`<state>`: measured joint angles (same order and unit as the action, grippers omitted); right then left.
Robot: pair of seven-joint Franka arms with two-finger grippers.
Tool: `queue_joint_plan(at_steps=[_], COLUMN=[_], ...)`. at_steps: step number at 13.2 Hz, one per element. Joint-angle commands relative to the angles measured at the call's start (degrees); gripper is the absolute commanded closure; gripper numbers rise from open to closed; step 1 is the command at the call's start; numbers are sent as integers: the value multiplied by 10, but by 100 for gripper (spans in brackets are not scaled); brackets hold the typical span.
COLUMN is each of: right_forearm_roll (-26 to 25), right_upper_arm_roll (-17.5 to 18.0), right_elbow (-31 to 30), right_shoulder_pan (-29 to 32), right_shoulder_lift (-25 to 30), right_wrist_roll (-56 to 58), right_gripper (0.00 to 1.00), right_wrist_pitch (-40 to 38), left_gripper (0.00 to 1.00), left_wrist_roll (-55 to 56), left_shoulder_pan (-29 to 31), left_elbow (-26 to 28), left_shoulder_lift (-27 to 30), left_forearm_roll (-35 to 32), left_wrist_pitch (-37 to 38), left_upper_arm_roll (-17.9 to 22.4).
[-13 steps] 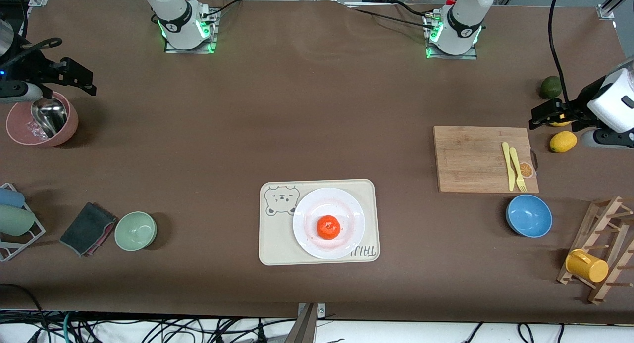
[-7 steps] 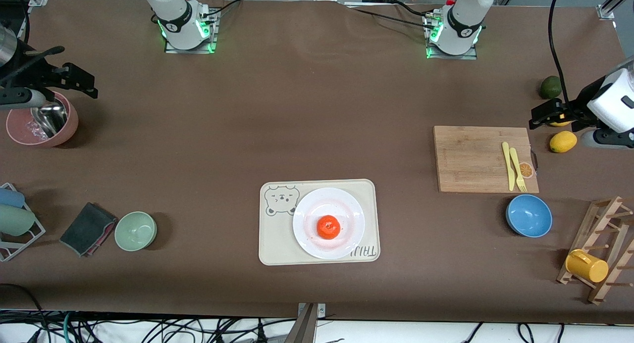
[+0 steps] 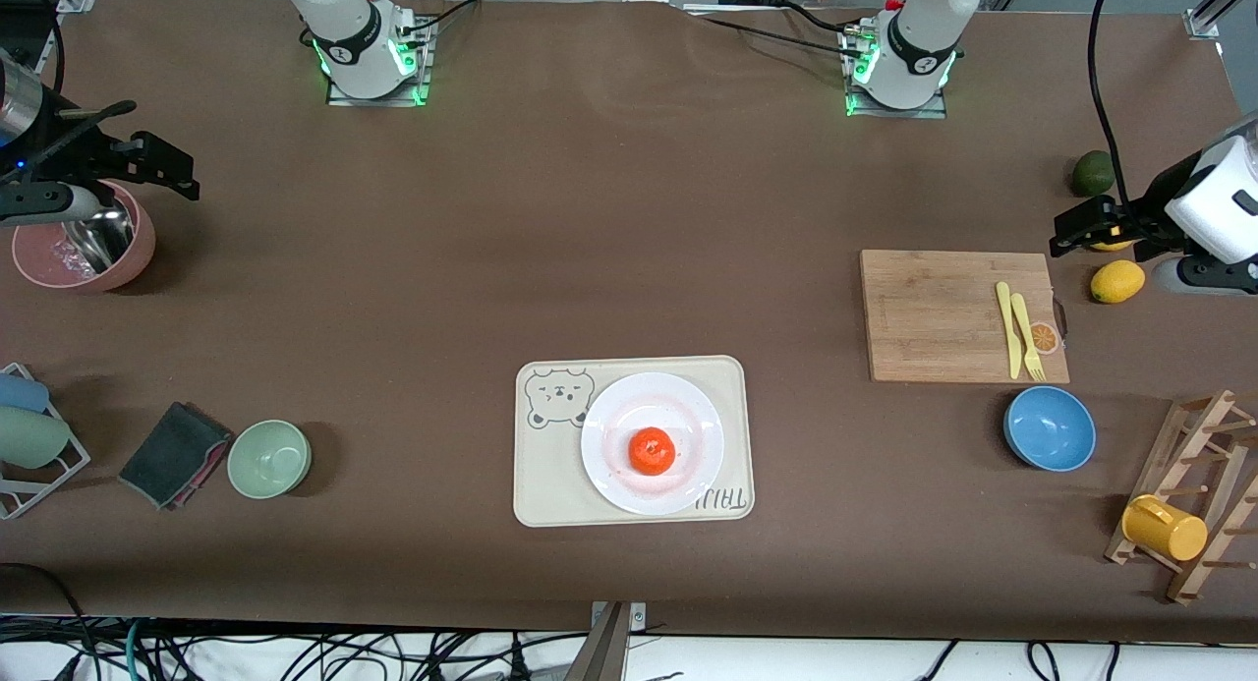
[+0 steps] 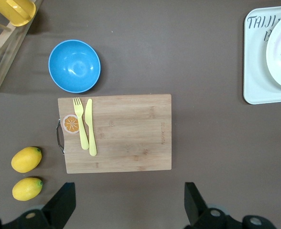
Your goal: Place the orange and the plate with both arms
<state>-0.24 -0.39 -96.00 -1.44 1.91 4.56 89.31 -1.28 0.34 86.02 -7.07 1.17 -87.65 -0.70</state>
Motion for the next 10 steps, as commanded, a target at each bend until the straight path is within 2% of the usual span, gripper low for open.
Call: queue_joint_plan(at_steps=[1,10], right_forearm_roll=[-4,-5], right_upper_arm_roll=[3,3], right_elbow=[8,8], right_shoulder_pan=[4,4], right_shoulder_lift=[-3,-3], right_wrist_roll=[-6,-7], right_gripper=[0,0], right_wrist_pitch=[1,-5], left_gripper=[0,0], left_wrist_roll=[-7,-7], left_shoulder_pan=[-4,-4], left_elbow=[-1,-1], left_shoulder_lift=[4,5], left_forearm_roll=[-11,-11], left_wrist_pitch=[4,5], left_upper_arm_roll=[2,2])
